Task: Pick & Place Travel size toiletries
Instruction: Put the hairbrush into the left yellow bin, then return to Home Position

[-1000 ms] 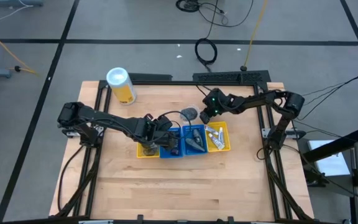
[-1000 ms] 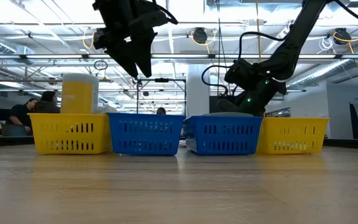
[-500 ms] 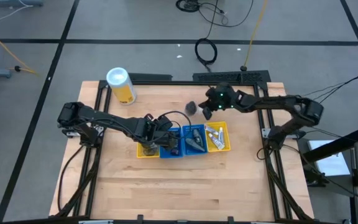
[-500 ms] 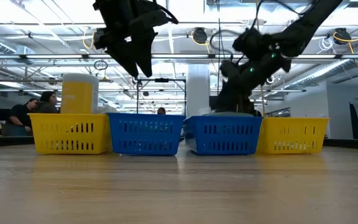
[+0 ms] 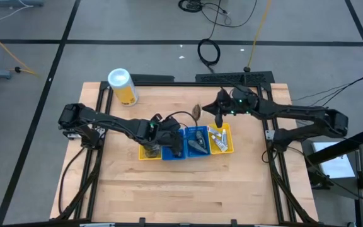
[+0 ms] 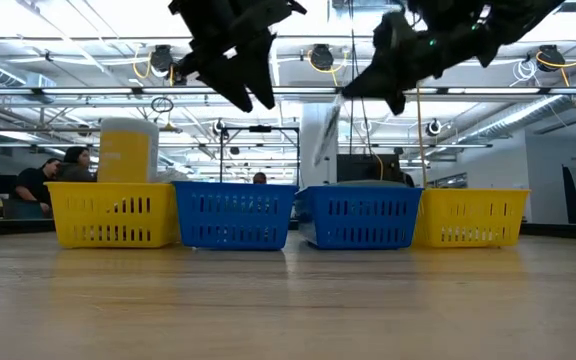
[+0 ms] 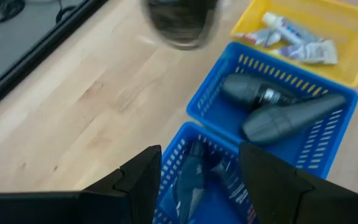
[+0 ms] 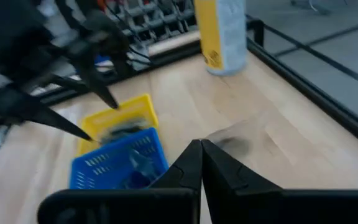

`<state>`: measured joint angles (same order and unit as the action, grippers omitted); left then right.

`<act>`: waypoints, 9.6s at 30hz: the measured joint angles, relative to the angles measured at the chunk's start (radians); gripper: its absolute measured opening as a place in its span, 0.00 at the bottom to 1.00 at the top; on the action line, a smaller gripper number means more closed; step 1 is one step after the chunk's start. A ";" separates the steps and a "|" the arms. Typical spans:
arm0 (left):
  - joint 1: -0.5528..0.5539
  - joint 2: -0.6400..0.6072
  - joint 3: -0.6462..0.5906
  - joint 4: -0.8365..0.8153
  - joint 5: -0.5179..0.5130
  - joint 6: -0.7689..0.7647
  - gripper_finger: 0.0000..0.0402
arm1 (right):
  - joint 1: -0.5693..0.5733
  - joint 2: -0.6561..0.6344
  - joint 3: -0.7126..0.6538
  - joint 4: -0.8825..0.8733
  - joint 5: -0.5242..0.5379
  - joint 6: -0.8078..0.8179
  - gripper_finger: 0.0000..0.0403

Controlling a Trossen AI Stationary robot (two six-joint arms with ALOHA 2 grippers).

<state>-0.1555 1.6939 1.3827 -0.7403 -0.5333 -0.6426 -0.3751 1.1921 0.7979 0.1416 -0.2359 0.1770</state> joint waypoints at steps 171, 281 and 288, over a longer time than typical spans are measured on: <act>-0.008 0.122 0.001 -0.639 0.409 -0.731 0.03 | 0.329 -0.369 0.000 -0.409 0.184 -0.137 0.23; -0.096 -0.118 0.127 -0.453 -0.105 0.196 0.65 | 0.331 -0.401 -0.044 -0.436 0.184 -0.169 0.22; -0.125 -0.413 -0.169 -0.180 -0.106 0.225 0.59 | 0.338 -0.526 -0.090 -0.455 0.184 -0.176 0.19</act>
<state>-0.2802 1.2812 1.2133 -0.9204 -0.6391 -0.4178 -0.0368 0.6662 0.7078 -0.3130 -0.0521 0.0007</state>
